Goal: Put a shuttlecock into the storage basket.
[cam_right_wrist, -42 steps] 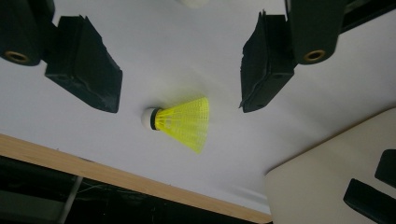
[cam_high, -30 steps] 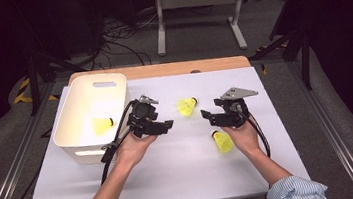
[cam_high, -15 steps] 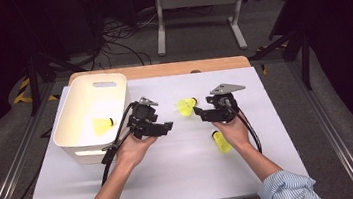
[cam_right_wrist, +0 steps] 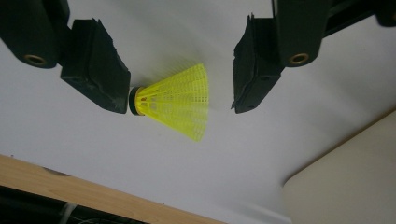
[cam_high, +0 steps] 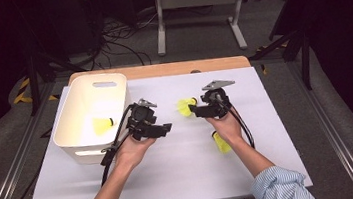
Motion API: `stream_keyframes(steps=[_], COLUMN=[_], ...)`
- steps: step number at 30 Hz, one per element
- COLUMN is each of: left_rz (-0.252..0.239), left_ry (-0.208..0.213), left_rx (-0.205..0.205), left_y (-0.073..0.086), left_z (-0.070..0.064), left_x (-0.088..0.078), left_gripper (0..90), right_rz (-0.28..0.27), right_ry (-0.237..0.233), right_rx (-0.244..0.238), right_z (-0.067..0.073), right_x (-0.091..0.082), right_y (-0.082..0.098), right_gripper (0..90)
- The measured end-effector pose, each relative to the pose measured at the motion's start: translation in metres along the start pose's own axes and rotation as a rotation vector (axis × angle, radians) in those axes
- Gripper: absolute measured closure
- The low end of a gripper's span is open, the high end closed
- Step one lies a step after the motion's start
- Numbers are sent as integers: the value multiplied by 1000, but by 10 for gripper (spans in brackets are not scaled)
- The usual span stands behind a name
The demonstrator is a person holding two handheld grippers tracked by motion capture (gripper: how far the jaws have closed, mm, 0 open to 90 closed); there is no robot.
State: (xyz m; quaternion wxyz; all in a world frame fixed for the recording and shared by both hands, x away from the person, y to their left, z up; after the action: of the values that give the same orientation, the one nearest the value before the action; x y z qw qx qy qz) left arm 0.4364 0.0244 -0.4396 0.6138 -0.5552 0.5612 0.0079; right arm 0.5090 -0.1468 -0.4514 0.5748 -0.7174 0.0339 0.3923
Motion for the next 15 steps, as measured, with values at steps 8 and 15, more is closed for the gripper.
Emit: stream_keyframes(steps=[8, 15], left_rz=[5, 10], left_ry=[5, 2], left_rx=[0, 6], left_y=[1, 2], left_z=[1, 1], left_x=[0, 0], left_gripper=[360, 360], right_rz=[35, 68], right_ry=[21, 38], right_rx=[-15, -25], right_z=[2, 2], right_x=[11, 22], right_y=[-4, -8], right_gripper=[402, 419])
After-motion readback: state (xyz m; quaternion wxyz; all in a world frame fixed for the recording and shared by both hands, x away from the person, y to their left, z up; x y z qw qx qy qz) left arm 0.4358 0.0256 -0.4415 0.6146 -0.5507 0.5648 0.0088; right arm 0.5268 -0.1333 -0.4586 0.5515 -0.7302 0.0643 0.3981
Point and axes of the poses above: each handheld gripper's, and its own axes: x roughly forward along the jaws, y roughly out of its underside, z roughly to its left, the point moved 8 cm from there along x, roughly forward along the jaws, and after that the axes turned 5 degrees about y, right-handed, at the moved point
